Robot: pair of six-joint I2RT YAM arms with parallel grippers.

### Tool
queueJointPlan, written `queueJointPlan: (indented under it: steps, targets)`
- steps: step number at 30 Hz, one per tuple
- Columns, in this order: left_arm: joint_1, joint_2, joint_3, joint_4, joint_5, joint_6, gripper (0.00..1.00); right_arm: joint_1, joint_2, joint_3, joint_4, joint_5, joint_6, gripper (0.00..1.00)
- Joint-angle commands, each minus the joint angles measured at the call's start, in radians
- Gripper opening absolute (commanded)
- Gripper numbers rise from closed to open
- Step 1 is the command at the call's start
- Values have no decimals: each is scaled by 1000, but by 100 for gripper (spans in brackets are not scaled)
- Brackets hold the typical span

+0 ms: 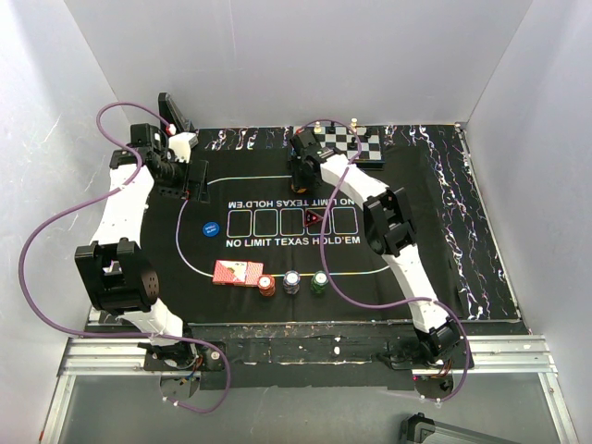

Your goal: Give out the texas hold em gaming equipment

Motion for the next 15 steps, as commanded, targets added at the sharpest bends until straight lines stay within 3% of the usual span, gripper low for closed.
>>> queueJointPlan:
  steps: [1,13,15]
  targets:
    - [11,-20,43,1,0,17,98,16,44,76,-8,-98,41,47]
    - [28,-10,50,-6,-17,18,98,38,109,231,88,-336,93,45]
    - [31,-7,53,-6,-15,15,98,36,83,202,85,-335,72,52]
